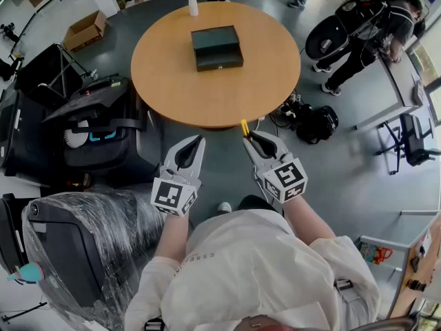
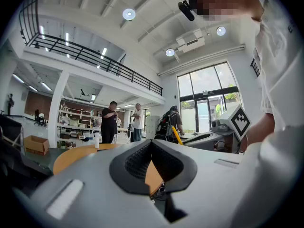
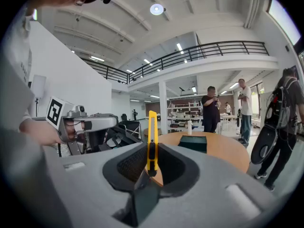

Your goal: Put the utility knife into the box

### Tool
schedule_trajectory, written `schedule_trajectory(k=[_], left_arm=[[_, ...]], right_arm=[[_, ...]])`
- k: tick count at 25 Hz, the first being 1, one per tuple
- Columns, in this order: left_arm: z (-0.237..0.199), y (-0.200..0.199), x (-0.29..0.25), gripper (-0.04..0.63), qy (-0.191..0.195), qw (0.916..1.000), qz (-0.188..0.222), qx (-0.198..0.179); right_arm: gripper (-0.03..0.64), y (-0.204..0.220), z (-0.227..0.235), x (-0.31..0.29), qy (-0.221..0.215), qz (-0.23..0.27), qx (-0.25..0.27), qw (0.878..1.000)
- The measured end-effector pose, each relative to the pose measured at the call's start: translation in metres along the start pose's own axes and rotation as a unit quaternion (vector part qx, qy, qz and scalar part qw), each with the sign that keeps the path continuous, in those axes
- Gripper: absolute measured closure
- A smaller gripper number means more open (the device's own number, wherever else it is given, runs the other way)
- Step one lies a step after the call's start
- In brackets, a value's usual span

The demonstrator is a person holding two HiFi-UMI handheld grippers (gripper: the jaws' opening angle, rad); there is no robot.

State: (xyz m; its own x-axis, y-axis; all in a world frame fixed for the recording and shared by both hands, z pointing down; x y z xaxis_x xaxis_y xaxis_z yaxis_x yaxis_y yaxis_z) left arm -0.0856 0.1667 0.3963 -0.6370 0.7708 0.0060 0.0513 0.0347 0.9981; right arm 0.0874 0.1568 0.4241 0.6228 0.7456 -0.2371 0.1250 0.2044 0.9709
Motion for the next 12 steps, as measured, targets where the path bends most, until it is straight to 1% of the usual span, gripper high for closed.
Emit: schedule_trajectory(k=[3,7,12], left_arm=[[-0.017,0.000,0.003,0.586,-0.010,0.9999,-0.001,0.000],[-0.033,0.011,-0.002,0.586,-0.021,0.9997,-0.010,0.012],[-0.056,0.024,-0.025,0.586,-0.034,0.9991,-0.019,0.019]], right_arm=[[0.560,0.003,0.000,-0.012,0.003,-0.002,-0.009,1.000],[0.560,0.004,0.004,-0.027,0.001,-0.002,0.006,1.000],[0.560,0.013,0.025,-0.058,-0.009,-0.007,-0.005,1.000]])
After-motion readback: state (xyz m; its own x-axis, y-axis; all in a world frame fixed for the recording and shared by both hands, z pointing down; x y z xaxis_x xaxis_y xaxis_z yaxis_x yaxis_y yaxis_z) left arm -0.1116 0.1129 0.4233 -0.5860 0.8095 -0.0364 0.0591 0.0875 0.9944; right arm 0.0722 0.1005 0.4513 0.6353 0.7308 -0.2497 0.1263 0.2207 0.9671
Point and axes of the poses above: the fingertips, and each gripper's own axes: x backward along the fingers, z to its right, y out of its underside, the point moved 5 cm from there along x, backward along the fingers
